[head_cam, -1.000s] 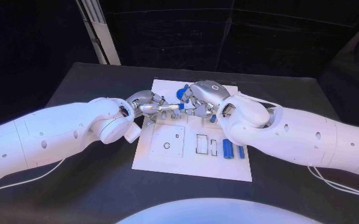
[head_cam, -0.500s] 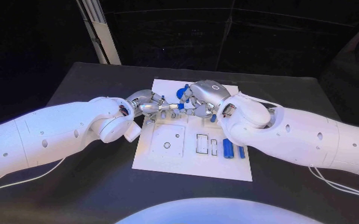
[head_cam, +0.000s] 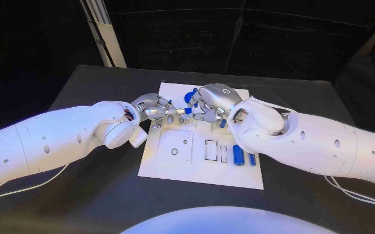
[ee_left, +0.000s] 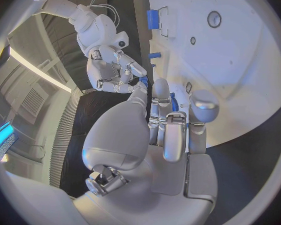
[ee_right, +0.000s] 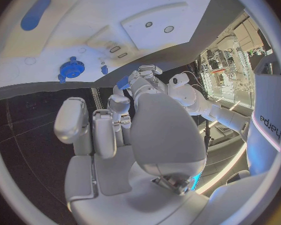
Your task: Assemble the parts on the task board
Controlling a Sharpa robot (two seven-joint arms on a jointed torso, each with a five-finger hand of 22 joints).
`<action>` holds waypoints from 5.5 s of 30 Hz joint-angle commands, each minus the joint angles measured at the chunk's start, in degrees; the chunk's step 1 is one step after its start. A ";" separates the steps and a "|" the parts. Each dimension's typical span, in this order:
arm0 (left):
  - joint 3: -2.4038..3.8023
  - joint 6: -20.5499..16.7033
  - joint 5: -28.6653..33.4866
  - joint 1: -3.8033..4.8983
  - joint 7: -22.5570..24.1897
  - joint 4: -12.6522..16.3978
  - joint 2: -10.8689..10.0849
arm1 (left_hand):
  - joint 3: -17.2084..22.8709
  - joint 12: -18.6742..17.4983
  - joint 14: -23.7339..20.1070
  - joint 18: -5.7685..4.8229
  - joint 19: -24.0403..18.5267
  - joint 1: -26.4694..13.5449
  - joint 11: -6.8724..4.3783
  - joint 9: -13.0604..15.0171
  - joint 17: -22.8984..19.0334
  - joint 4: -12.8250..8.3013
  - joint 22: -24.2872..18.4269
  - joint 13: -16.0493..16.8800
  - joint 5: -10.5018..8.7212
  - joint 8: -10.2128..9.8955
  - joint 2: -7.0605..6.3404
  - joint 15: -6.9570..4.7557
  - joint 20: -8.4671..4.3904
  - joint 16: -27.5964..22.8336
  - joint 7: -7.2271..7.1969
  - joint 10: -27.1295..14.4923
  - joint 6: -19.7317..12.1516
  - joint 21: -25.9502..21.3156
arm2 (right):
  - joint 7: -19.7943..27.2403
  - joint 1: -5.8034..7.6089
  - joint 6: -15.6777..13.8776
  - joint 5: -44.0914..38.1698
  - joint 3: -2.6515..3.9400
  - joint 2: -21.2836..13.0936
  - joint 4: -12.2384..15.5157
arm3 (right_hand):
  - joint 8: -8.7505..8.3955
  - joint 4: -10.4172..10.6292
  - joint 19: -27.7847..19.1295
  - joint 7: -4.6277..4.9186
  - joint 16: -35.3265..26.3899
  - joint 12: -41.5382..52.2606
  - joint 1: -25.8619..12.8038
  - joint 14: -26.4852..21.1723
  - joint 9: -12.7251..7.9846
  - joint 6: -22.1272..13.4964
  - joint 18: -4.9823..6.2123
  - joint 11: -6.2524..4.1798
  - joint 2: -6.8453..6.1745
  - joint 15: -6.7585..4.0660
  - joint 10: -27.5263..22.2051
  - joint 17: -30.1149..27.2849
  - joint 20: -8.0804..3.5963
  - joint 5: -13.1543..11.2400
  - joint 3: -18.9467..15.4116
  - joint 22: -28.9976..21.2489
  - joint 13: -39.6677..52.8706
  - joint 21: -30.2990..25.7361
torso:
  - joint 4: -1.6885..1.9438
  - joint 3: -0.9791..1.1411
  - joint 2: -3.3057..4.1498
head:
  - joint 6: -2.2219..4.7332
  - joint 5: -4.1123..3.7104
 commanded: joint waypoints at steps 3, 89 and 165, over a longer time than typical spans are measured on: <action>0.02 -0.58 -0.27 0.04 0.20 0.09 0.01 | 0.88 -0.04 5.41 -1.01 0.09 0.95 -0.59 -0.03 12.21 -0.22 0.18 -0.13 0.16 0.21 -0.25 -0.56 -0.40 0.28 -0.48 0.00 0.05 0.36 | 0.95 0.11 -2.10 -0.59 0.05 0.03 0.69 | 0.20 0.09 0.44 -0.57 0.38 0.00 -0.23 4.42 0.36 1.13 0.39 -0.01 0.25 -0.39 0.59 7.24 -0.02 0.36 0.41 0.10 0.09 0.21 | 0.06 -0.05 -0.01 | -0.07 0.02; 0.06 -6.54 8.04 2.45 9.25 1.02 -8.48 | 1.87 -0.74 5.07 -0.58 -1.06 1.18 -0.46 -0.21 10.82 -0.82 -1.69 -0.55 0.13 0.02 -2.06 -0.49 -0.38 -0.44 -0.32 -0.27 -0.14 -1.27 | -7.09 0.31 21.90 -16.57 -0.23 10.02 -8.62 | 0.23 0.18 0.60 -0.67 0.15 -0.78 -0.94 4.34 0.44 1.36 0.25 -0.08 0.19 -0.48 0.74 7.04 -0.08 -2.39 1.26 0.79 -0.01 0.48 | 0.05 -0.05 -0.04 | -1.03 0.94; 0.05 -6.08 8.09 2.60 8.63 0.63 -8.16 | 2.34 -0.97 5.03 -0.54 -1.22 1.29 -0.43 -0.29 10.70 -0.88 -1.85 -0.69 0.15 -0.09 -2.08 -0.45 -0.35 -0.51 -0.28 -0.35 -0.20 -1.46 | -4.30 0.62 10.66 -14.21 -1.61 9.26 -7.93 | -0.74 1.41 -0.73 0.06 -1.31 -5.37 -3.07 3.93 0.13 -0.20 0.73 0.53 -0.85 0.04 -1.07 5.52 0.35 -4.90 1.08 -1.67 -2.83 -1.09 | 0.00 0.03 0.00 | -1.55 0.69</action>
